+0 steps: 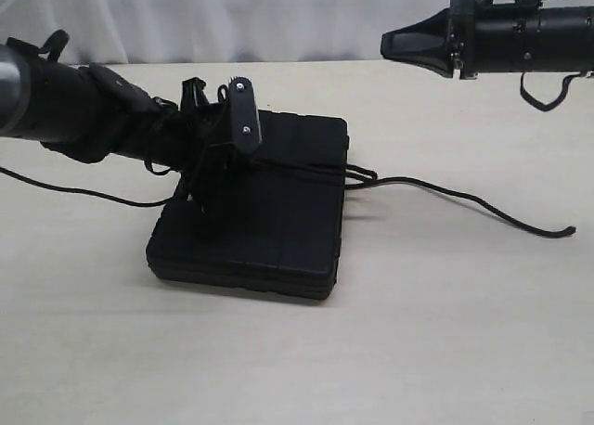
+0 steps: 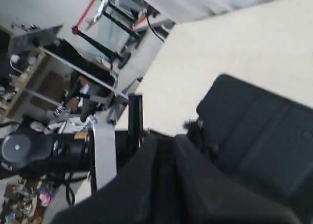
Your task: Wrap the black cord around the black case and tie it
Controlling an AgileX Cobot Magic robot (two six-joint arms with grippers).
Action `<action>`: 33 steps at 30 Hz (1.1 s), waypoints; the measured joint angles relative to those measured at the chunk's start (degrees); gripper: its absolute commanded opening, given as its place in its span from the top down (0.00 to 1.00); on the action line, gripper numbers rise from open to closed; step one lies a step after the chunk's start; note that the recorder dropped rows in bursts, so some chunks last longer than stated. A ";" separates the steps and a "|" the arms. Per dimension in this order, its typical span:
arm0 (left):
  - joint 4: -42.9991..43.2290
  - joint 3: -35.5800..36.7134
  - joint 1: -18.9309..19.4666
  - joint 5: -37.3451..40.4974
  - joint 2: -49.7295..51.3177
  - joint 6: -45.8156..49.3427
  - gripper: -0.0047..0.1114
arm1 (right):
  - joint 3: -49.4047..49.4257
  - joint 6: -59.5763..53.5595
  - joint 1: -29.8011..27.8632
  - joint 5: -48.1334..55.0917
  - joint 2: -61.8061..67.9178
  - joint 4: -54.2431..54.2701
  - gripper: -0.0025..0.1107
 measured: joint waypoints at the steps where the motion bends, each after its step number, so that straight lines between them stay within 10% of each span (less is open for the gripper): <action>1: -4.15 -0.22 0.00 -4.55 0.13 0.00 0.96 | 3.56 4.01 0.09 -3.41 -2.56 -2.48 0.80; 12: -11.89 -2.21 0.00 -3.43 0.13 0.00 0.96 | 31.69 1.42 0.58 -47.24 -18.99 1.57 0.78; 18: -9.56 -2.21 0.00 4.80 0.13 0.00 0.96 | 28.16 -3.39 0.79 -46.10 -16.79 -9.50 0.54; 25: 1.44 -2.21 0.00 16.53 0.13 0.00 0.96 | 14.13 36.72 0.79 -35.93 -4.24 -58.58 0.54; 33: 6.23 -2.21 0.00 18.28 0.00 0.00 0.96 | 0.17 39.75 2.10 -25.61 2.47 -71.83 0.54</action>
